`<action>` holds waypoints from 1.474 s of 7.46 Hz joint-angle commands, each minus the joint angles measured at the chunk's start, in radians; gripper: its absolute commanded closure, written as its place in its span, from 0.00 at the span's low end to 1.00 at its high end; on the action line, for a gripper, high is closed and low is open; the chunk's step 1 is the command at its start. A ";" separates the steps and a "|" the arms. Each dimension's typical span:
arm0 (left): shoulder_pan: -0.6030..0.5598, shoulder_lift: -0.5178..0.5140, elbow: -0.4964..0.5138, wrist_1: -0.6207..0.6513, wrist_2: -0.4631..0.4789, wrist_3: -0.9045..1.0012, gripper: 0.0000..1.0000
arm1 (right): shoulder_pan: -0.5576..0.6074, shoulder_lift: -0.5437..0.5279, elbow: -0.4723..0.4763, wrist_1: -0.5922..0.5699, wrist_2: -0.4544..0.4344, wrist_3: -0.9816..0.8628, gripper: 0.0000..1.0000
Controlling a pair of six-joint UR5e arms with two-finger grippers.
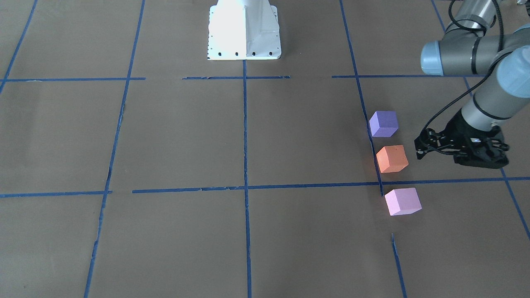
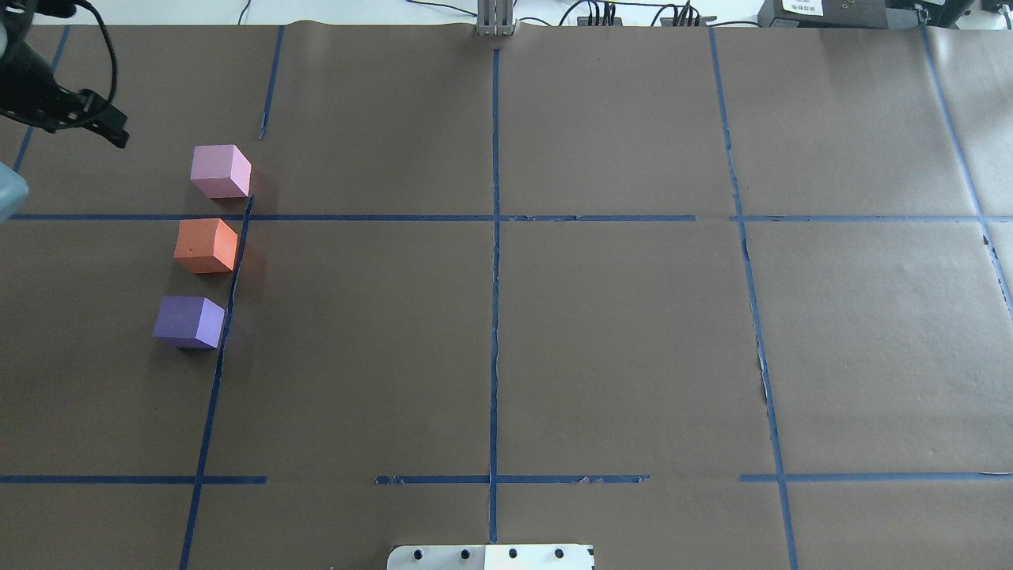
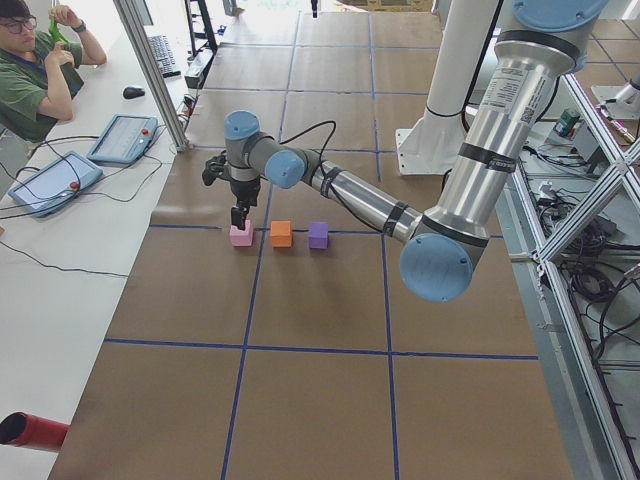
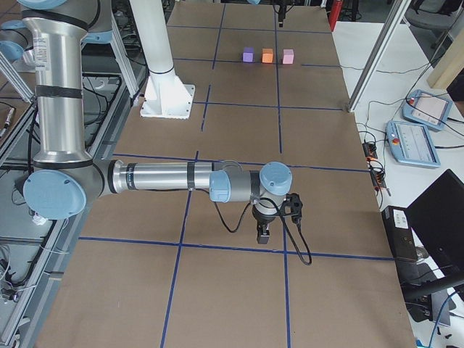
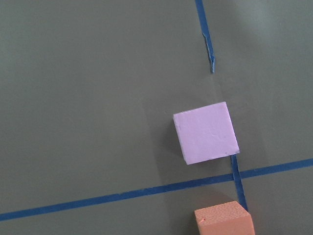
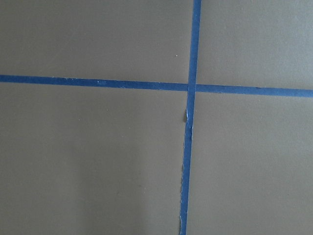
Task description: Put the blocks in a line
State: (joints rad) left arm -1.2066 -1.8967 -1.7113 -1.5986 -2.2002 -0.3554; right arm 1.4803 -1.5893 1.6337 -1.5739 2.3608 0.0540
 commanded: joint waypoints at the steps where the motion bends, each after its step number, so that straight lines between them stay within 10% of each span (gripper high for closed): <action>1: -0.164 0.080 0.004 0.009 -0.114 0.249 0.00 | 0.000 0.000 0.000 0.000 0.000 0.000 0.00; 4: -0.293 0.191 0.146 -0.027 -0.235 0.463 0.00 | 0.000 0.000 0.000 -0.001 0.000 0.000 0.00; 11: -0.364 0.258 0.162 -0.027 -0.134 0.408 0.00 | 0.000 0.000 0.000 0.000 0.000 0.000 0.00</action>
State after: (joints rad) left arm -1.5538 -1.6586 -1.5481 -1.6268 -2.3333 0.0644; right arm 1.4803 -1.5892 1.6337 -1.5739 2.3608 0.0537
